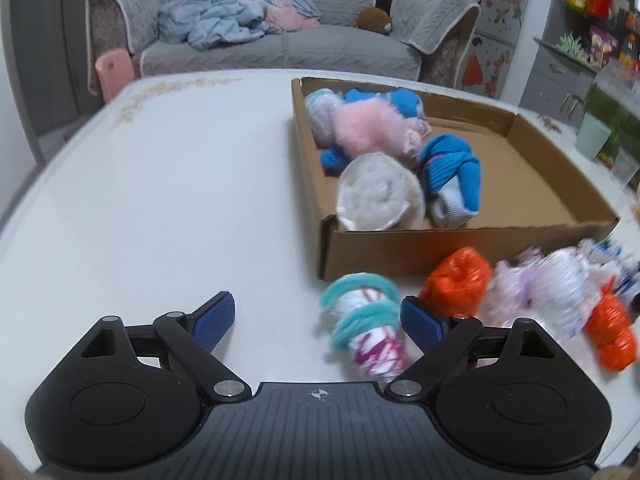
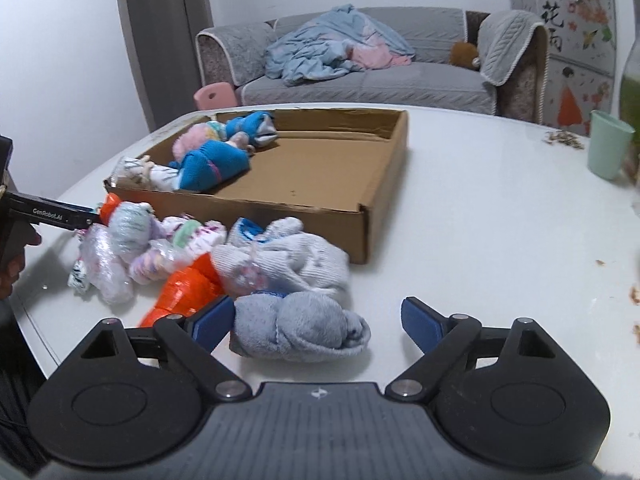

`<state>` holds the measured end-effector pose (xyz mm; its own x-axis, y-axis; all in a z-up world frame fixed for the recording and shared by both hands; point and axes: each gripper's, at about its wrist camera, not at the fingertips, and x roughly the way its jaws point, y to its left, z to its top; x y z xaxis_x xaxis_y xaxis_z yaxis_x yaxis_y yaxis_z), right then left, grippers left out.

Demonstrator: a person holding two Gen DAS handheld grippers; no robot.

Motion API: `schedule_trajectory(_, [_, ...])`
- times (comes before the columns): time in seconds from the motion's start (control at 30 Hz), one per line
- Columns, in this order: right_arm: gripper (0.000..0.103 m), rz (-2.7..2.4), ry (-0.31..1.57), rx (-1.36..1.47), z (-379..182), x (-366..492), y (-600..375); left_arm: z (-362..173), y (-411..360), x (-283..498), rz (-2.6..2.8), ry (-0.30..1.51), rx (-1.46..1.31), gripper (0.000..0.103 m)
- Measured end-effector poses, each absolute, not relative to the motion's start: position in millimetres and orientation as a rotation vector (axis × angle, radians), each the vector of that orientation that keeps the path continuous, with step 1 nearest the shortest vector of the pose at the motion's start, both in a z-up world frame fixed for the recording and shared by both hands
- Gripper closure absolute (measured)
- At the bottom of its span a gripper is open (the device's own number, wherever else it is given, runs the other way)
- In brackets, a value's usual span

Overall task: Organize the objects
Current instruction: 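Move both grippers back over the remaining pile of bundles, then grasp teal-ribboned pink bundle with left gripper while right grasps grey sock roll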

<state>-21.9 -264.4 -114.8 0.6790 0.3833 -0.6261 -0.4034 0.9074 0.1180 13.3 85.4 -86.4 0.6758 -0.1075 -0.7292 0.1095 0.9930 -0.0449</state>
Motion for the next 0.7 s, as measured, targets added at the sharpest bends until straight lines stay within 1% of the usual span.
schedule_trajectory(0.07, [0.013, 0.432, 0.692, -0.039, -114, -23, -264, -87, 83, 14, -0.117, 0.818, 0.022, 0.012])
schedule_trajectory(0.13, [0.013, 0.429, 0.690, -0.043, -114, -24, -261, -87, 79, 15, -0.120, 0.811, 0.035, 0.015])
schedule_trajectory(0.17, [0.013, 0.427, 0.687, -0.050, -114, -25, -259, -87, 76, 15, -0.117, 0.806, 0.051, 0.019])
schedule_trajectory(0.23, [0.013, 0.435, 0.685, -0.054, -115, -27, -256, -88, 69, 12, -0.110, 0.789, 0.084, 0.021])
schedule_trajectory(0.3, [0.013, 0.439, 0.687, -0.065, -117, -27, -254, -88, 65, 8, -0.107, 0.776, 0.092, 0.027])
schedule_trajectory(0.37, [0.014, 0.431, 0.694, -0.074, -120, -27, -253, -88, 62, 4, -0.101, 0.760, 0.100, 0.030])
schedule_trajectory(0.47, [0.019, 0.421, 0.688, -0.085, -123, -29, -250, -89, 58, 0, -0.099, 0.738, 0.111, 0.036])
schedule_trajectory(0.5, [0.024, 0.420, 0.687, -0.087, -123, -30, -249, -89, 59, 0, -0.103, 0.738, 0.102, 0.039])
schedule_trajectory(0.53, [0.026, 0.413, 0.684, -0.091, -124, -31, -247, -88, 59, 0, -0.111, 0.740, 0.091, 0.042])
schedule_trajectory(0.57, [0.028, 0.403, 0.683, -0.101, -125, -32, -245, -88, 60, 1, -0.124, 0.742, 0.078, 0.048])
schedule_trajectory(0.6, [0.033, 0.397, 0.681, -0.115, -127, -34, -243, -88, 60, 1, -0.134, 0.743, 0.076, 0.052])
schedule_trajectory(0.63, [0.034, 0.397, 0.677, -0.120, -127, -36, -242, -87, 59, 1, -0.139, 0.744, 0.080, 0.054])
schedule_trajectory(0.7, [0.036, 0.406, 0.669, -0.114, -127, -39, -243, -87, 59, 0, -0.144, 0.747, 0.073, 0.064])
